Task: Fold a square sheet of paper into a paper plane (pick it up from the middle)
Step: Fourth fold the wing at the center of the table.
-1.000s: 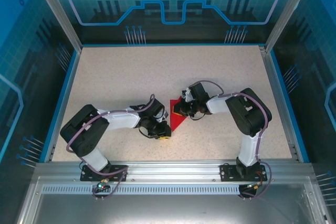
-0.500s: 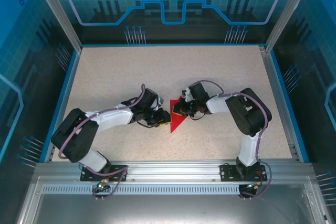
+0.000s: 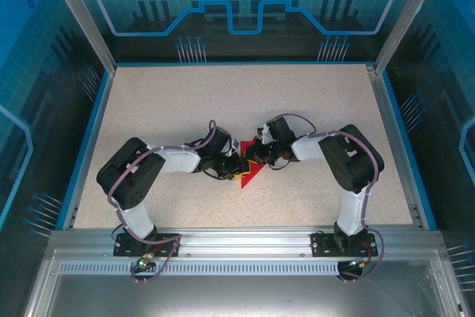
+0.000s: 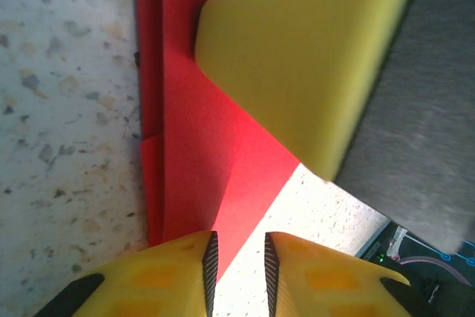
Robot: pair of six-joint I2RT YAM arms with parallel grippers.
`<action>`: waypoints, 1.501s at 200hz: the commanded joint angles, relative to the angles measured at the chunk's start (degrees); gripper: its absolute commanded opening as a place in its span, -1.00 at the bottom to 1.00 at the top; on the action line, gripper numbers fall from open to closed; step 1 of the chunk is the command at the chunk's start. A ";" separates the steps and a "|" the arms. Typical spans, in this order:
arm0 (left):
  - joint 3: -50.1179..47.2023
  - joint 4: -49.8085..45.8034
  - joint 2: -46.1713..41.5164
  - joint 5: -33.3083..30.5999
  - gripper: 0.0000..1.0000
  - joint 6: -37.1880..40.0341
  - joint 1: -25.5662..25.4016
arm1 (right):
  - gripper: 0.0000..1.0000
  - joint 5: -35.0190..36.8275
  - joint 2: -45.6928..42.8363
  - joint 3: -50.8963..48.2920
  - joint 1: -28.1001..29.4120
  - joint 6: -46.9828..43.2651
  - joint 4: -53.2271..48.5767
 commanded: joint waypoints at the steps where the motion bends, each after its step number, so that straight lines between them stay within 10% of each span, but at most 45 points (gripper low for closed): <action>1: 1.11 0.68 1.98 0.64 -0.52 0.20 -0.59 | -0.79 5.46 5.47 -3.04 1.38 -0.73 -7.38; 196: -4.67 -8.29 2.39 -8.66 -0.82 3.37 -1.10 | -0.77 5.22 2.37 -0.81 1.28 -1.04 -9.11; 300: -1.46 -4.30 -10.33 -3.21 -0.52 1.07 -1.26 | -0.78 5.49 2.82 0.56 1.37 -1.08 -9.47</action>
